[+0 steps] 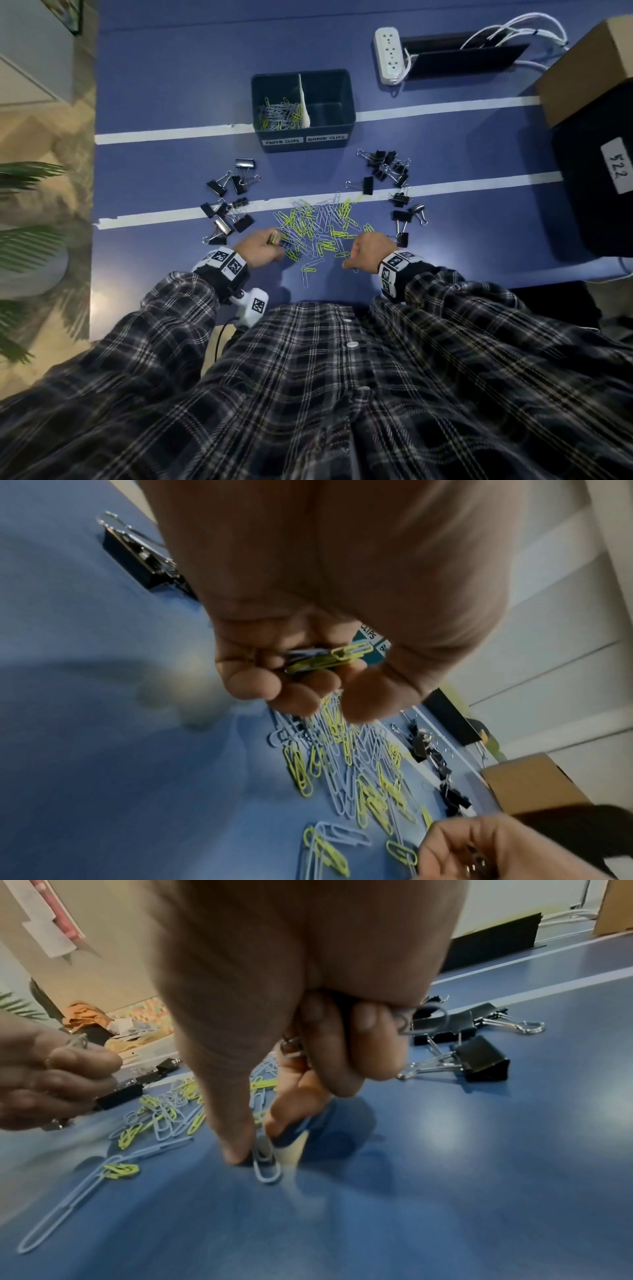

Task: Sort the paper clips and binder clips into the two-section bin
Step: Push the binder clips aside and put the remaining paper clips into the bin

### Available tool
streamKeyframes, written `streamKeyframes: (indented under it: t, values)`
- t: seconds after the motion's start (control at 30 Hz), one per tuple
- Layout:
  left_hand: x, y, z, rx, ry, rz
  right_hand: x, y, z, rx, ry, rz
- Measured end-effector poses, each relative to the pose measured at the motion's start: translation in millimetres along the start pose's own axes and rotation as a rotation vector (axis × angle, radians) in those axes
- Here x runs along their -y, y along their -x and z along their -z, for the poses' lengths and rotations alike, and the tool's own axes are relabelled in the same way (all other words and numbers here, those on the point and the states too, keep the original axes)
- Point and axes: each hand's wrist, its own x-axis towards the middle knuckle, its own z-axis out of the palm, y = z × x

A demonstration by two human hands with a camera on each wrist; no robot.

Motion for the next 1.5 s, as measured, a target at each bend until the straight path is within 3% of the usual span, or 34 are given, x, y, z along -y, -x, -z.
streamKeyframes:
  t: [0.1,0.23,0.47,0.63,0.77,0.87,1.0,1.1,1.27,1.5]
  values:
    - [-2,1,-11,-0.082,-0.356,-0.116,0,-2,-4,0.014,-0.009,0.009]
    - [1,3,-31,-0.01,-0.828,-0.438,-6,4,1,-0.031,-0.313,-0.046]
    - [-7,-14,-48,0.04,-1.031,-0.597,-6,10,13,0.0,-0.683,-0.039]
    - [-7,-14,-56,-0.081,-0.936,-0.668,-2,8,9,0.048,-0.762,-0.022]
    - [-5,-14,-53,-0.034,-0.855,-0.474,2,11,19,0.112,-0.776,-0.061]
    - [-4,-16,-52,0.034,-0.856,-0.415,1,6,22,0.1,-0.758,-0.113]
    - [-4,-16,-47,0.054,-0.76,-0.364,2,-6,25,0.173,-1.029,-0.148]
    - [-19,-11,-29,-0.033,-0.552,-0.355,8,-10,39,0.213,-1.272,-0.172]
    - [-67,-20,44,-0.259,-0.297,-0.287,36,-27,79,0.326,-1.381,-0.148]
    - [-126,-83,150,-0.585,-0.258,-0.244,94,-64,166,0.206,-1.637,-0.091]
